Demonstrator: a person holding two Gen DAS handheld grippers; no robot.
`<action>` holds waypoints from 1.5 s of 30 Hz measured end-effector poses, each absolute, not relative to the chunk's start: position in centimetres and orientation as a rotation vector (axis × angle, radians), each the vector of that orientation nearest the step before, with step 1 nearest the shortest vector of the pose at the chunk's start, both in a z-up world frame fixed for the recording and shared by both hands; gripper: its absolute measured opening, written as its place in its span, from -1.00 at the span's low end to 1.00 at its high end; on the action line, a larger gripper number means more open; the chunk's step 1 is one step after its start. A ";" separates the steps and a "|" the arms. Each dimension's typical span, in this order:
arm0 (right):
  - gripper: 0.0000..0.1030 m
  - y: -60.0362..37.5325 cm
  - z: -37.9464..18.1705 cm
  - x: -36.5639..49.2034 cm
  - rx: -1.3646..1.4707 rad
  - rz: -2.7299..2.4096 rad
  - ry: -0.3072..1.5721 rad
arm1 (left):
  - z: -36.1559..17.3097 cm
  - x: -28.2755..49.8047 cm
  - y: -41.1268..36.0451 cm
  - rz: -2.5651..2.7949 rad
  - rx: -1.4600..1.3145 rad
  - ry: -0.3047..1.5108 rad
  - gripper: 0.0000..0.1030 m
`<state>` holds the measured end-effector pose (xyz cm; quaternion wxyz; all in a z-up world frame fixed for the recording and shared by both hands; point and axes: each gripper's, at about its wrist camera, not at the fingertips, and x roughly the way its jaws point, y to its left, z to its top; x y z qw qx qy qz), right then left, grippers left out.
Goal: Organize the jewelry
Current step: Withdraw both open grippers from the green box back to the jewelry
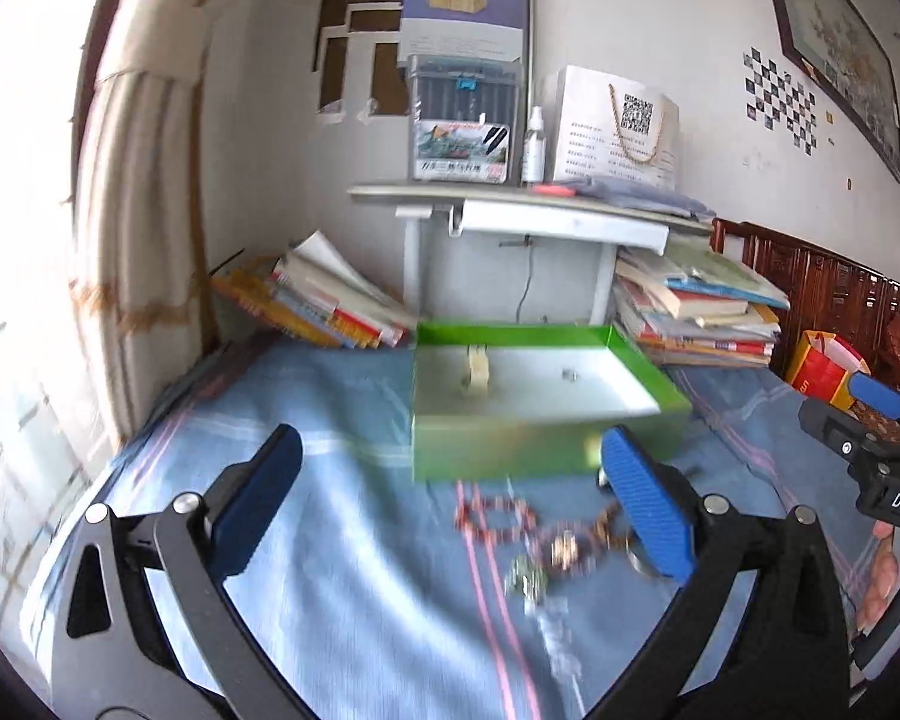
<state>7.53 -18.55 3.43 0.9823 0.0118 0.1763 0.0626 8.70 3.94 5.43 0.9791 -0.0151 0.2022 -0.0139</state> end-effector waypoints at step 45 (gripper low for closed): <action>0.93 -18.2 -3.0 1.8 0.101 0.170 0.499 | -0.5 3.0 0.5 -0.103 -0.013 0.556 0.92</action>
